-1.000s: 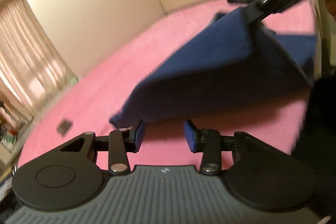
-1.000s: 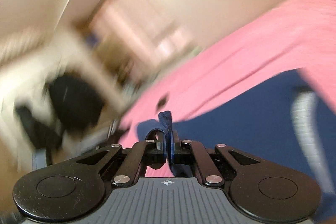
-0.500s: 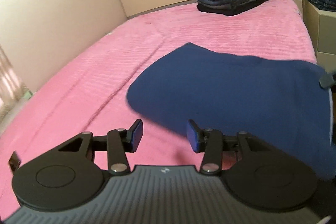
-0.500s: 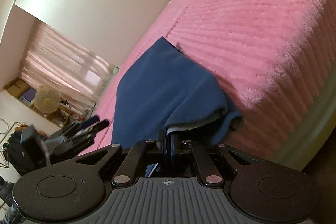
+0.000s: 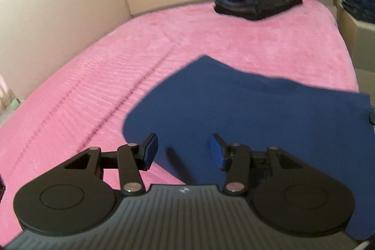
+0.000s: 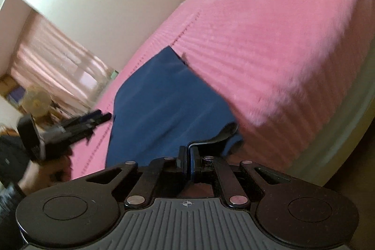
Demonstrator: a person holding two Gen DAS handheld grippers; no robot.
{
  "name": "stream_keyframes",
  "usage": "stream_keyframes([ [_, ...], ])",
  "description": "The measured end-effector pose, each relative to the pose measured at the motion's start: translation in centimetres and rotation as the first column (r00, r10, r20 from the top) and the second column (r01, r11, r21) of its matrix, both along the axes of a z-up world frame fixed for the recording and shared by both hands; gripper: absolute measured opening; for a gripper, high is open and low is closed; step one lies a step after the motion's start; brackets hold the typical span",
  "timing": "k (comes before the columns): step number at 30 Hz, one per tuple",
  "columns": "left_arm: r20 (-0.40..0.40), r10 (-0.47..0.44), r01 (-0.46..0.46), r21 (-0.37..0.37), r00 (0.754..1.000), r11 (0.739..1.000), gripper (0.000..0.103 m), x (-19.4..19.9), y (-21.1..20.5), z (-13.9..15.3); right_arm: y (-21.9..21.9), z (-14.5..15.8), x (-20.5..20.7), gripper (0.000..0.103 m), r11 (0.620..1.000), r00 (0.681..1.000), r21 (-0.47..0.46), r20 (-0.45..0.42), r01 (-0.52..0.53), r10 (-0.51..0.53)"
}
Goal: Fold clothes
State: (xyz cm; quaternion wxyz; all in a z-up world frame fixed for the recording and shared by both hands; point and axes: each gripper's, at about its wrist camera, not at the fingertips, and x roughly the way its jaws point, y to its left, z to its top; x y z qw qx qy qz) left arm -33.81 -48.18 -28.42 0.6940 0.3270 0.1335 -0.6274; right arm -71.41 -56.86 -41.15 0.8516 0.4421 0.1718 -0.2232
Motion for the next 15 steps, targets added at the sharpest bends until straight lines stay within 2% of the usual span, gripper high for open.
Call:
stream_keyframes([
  [4,-0.068,-0.004,0.003,-0.021,0.998,1.0,0.044,0.3,-0.3,0.7,0.2,1.4,-0.7,0.003,0.997,0.999,-0.082,-0.038,0.015,-0.018],
  [9,-0.037,-0.038,0.041,0.063,0.999,0.997,0.044,-0.3,-2.0,-2.5,0.1,1.8,0.2,0.003,0.994,0.999,-0.109,-0.046,-0.012,0.007],
  [11,-0.039,-0.039,0.042,0.062,0.998,0.997,0.045,-0.2,-2.2,-3.6,0.1,1.9,0.7,0.003,0.994,0.999,-0.111,-0.047,-0.023,0.018],
  [15,-0.047,-0.014,0.018,0.081,0.999,0.997,0.045,-0.3,-2.3,-2.7,0.4,2.3,1.4,0.003,0.992,0.999,-0.12,-0.039,-0.042,0.038],
])
